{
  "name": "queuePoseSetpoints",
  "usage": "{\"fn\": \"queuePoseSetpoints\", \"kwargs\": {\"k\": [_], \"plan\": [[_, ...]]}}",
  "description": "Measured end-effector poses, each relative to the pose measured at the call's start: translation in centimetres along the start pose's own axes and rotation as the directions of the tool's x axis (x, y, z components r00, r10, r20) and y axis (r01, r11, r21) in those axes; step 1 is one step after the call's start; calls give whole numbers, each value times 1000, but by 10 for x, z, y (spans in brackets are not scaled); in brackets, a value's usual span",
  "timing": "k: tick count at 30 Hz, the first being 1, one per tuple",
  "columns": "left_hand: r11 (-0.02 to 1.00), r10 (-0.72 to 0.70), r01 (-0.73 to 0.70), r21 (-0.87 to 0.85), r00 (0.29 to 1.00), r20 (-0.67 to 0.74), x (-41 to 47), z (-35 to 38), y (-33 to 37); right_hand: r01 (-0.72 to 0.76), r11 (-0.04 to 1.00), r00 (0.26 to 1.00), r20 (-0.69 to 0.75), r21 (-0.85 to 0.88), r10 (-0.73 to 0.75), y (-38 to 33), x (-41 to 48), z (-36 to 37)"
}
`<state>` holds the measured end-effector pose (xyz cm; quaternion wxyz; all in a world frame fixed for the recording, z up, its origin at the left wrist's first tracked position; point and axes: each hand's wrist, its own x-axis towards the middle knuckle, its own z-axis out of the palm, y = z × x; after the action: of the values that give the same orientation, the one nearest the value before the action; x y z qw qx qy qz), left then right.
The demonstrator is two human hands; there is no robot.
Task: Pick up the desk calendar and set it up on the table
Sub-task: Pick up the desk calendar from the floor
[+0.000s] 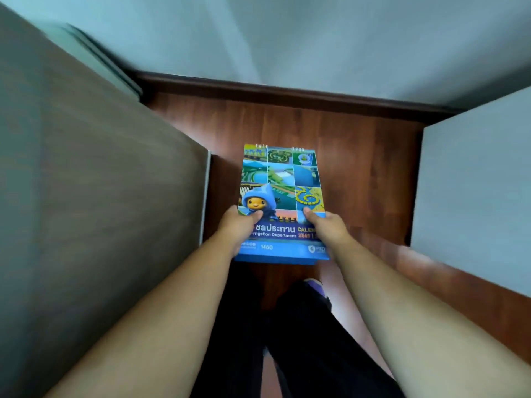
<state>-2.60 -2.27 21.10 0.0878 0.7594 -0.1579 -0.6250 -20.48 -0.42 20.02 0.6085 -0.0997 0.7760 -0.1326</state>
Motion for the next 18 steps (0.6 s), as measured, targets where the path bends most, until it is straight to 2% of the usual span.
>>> {"fn": "queuePoseSetpoints", "kwargs": {"k": [3,6,11,14,18], "plan": [[998,67,-67,-11,998,3,-71,-17,42,28,999,999,21,18,-28,-43,-73,-20],[983,183,-183,16,983,6,-154,-32,87,139,990,990,-3,4,-139,-85,-155,-47],[896,434,-426,128,900,-43,-303,-67,155,356,934,934,-44,23,-355,-147,-293,-80],[823,569,-559,103,810,-143,-382,-94,183,505,862,862,17,48,-507,-186,-362,-87],[716,668,-697,30,672,-319,-474,-137,196,695,715,702,149,69,-696,-242,-447,-81]]}}
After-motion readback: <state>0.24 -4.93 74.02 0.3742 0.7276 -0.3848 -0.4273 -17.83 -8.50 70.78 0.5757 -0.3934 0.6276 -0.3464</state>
